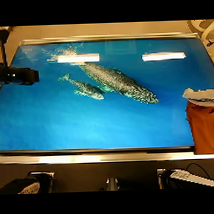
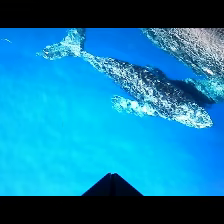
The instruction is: Fold the shirts.
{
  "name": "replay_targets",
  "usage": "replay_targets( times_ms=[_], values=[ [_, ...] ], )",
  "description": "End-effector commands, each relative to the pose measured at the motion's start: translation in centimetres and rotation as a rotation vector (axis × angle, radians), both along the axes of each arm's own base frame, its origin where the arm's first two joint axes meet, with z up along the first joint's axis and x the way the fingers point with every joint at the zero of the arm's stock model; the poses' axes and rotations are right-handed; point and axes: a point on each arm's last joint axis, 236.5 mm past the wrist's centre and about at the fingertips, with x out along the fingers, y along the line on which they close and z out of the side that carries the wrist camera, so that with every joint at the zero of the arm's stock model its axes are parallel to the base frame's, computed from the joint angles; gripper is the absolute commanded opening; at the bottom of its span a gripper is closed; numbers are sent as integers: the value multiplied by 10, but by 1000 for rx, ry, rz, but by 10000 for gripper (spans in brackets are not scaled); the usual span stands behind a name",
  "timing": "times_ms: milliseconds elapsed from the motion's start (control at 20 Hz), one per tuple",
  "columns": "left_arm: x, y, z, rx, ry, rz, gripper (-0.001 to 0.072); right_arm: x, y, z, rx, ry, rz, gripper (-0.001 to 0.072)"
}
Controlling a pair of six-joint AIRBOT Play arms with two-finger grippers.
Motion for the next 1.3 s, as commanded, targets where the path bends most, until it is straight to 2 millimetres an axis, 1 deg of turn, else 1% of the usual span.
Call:
replay_targets(
  times_ms=[0, 50, 200, 250, 300, 400, 550, 600, 650, 700, 750, 800, 850, 900, 1000, 1050, 1150, 1200, 1250],
  values=[
    [-1, -8, 1, 2, -5, -21, 25, -24, -17, -8, -32, 84, -79, 24],
    [-1, -9, 1, 3, -5, -26, 25, -40, -21, -17, -51, 164, -97, 24],
    [-1, -10, 1, 2, -5, -26, 25, -107, -32, -45, -110, 458, -162, 24],
    [-1, -10, 1, 2, -5, -26, 25, -125, -35, -53, -128, 530, -187, 24],
    [-1, -10, 1, 2, -5, -26, 25, -138, -36, -63, -142, 578, -207, 25],
    [-1, -10, 1, 1, -4, -26, 25, -150, -26, -92, -121, 615, -211, 25],
    [-2, -16, 2, -27, -2, -35, 25, -166, 6, -159, -17, 666, -225, 25],
    [-3, -19, 2, -37, -1, -38, 25, -170, 15, -178, 8, 677, -237, 25],
    [-3, -20, 2, -41, 0, -40, 25, -174, 22, -195, 24, 689, -238, 62],
    [-3, -20, 2, -41, 0, -40, 25, -178, 27, -207, 37, 702, -232, 262],
    [-3, -20, 2, -41, 2, -40, 25, -180, 26, -211, 23, 709, -220, 584],
    [-3, -20, 2, -41, 2, -40, 25, -179, 17, -209, -29, 700, -195, 708],
    [-3, -20, 2, -41, 2, -40, 25, -179, 6, -201, -89, 698, -167, 712],
    [-2, -19, 2, -41, -1, -39, 25, -180, -6, -188, -143, 703, -152, 711],
    [-1, -20, 3, -42, -9, -38, 25, -177, -40, -143, -298, 689, -154, 710],
    [1, -20, 5, -44, -19, -36, 26, -174, -58, -113, -389, 667, -162, 709],
    [7, -20, 9, -48, -49, -32, 25, -158, -91, -44, -581, 570, -205, 701],
    [10, -20, 12, -50, -68, -29, 26, -144, -106, -4, -678, 477, -249, 698],
    [13, -20, 14, -51, -80, -27, 25, -123, -111, 33, -744, 349, -274, 685]
  ],
)
